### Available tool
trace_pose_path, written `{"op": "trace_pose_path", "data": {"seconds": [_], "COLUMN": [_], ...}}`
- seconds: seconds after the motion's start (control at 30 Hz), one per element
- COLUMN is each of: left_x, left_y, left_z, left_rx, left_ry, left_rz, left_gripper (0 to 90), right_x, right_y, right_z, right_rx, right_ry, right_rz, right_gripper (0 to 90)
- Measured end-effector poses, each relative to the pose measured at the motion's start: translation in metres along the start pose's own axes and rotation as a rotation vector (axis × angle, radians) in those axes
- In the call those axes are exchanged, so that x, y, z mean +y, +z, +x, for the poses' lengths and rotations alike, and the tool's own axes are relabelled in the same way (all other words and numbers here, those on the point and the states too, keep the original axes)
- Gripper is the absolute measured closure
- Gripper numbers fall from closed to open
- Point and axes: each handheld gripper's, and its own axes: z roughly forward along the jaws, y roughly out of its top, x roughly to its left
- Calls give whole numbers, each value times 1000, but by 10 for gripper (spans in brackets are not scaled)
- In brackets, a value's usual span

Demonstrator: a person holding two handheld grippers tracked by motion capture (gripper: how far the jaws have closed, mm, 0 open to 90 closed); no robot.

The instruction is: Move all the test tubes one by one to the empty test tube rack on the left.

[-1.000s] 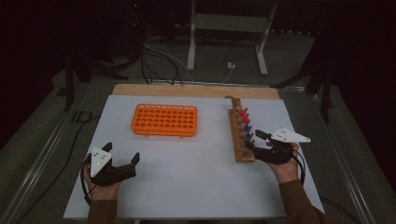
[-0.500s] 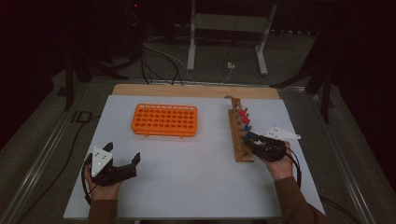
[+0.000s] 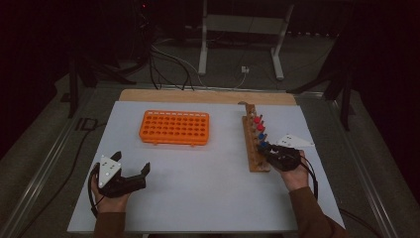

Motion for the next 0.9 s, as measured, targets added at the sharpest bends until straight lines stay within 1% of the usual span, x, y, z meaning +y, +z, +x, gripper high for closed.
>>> {"op": "trace_pose_path", "data": {"seconds": [0.13,0.23,0.27,0.33,0.43,0.5,0.6,0.77,0.9], "left_x": [0,0,0,0,0,0,-1,-2,-3], "left_y": [0,2,3,5,8,8,8,8,8], "left_z": [-1,-2,-3,-5,-9,-10,-8,-3,-3], "left_rx": [1,-7,-13,-22,-25,-26,-26,-26,-18], "left_ry": [0,11,9,17,39,42,28,8,-1], "left_rz": [5,13,13,26,37,40,43,29,37], "left_gripper": [3,3,3,3,3,4,4,4,4], "right_x": [2,4,5,7,11,13,19,30,40], "right_y": [-2,-5,-6,-7,-9,-11,-16,-25,-32], "right_z": [1,1,1,1,1,1,2,3,3], "right_rx": [3,4,4,4,6,7,-1,-4,-3], "right_ry": [-4,-5,-5,-6,-5,-5,-12,-20,-30], "right_rz": [-9,-19,-20,-22,-22,-26,-37,-54,-68], "right_gripper": [760,761,761,761,761,761,761,761,761]}}
